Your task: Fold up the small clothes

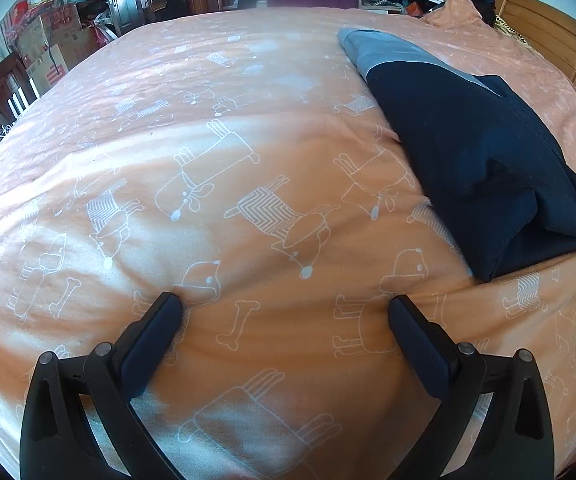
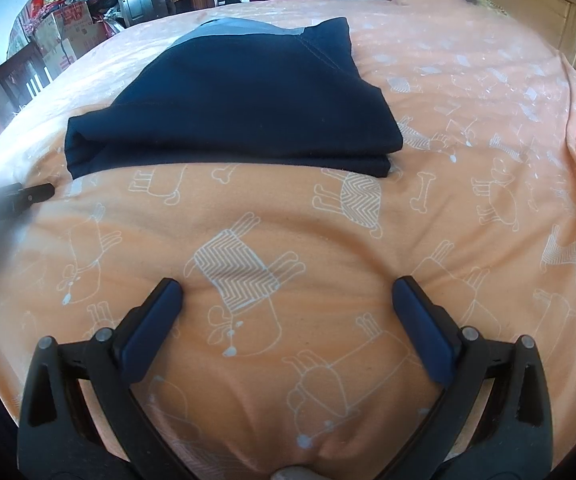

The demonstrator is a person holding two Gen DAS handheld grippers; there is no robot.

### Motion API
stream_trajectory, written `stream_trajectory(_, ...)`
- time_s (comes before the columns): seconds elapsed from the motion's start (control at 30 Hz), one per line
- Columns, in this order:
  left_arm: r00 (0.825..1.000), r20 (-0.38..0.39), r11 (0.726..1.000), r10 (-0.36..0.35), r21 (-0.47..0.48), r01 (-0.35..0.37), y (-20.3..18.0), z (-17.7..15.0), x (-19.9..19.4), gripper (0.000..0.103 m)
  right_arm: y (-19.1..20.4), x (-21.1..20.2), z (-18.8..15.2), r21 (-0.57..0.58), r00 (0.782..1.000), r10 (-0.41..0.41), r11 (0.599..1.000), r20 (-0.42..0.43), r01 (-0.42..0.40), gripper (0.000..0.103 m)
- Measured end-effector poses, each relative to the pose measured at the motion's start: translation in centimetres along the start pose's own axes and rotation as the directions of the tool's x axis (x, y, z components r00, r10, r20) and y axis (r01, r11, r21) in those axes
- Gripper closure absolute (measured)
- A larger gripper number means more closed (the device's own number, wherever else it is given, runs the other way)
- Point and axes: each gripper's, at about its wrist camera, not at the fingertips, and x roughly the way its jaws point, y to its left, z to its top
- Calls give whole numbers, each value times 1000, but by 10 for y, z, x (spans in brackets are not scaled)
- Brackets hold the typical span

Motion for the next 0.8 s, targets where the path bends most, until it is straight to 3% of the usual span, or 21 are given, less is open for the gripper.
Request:
stream_trajectory(0.2, 995, -88, 998, 57, 20, -55, -10, 13, 0, 0, 6, 2, 22, -42, 984, -30, 999, -173, 23, 0)
stream_trajectory(0.33, 981, -192, 1000, 26, -5, -27, -10, 29, 0, 2, -2, -15, 35, -3, 988, -10, 1000, -152, 9, 1)
stream_trajectory(0.47, 990, -140, 999, 12, -37, -18, -13, 46, -16, 2, -29, -21, 48, 60, 994, -36, 997, -99, 43, 0)
stream_trajectory(0.53, 991, -129, 999, -17, -52, 10, -16, 52, -13, 0, -50, -10, 50, 102, 990, -64, 992, -123, 77, 0)
stream_trajectory(0.6, 982, -181, 997, -46, -64, 35, -19, 51, 7, 0, -68, 7, 47, 128, 981, -79, 986, -178, 103, 0)
stream_trajectory(0.63, 975, -220, 998, -36, -54, 24, -21, 48, 20, 0, -73, 13, 44, 129, 979, -75, 987, -192, 101, 0)
stream_trajectory(0.7, 986, -168, 1000, 19, 23, -15, -32, 42, 25, 0, -75, 15, 40, 119, 983, -54, 990, -175, 76, 0)
stream_trajectory(0.8, 987, -160, 1000, -4, 0, 4, -29, 44, 27, 0, -76, 16, 39, 129, 985, -37, 990, -166, 59, 0)
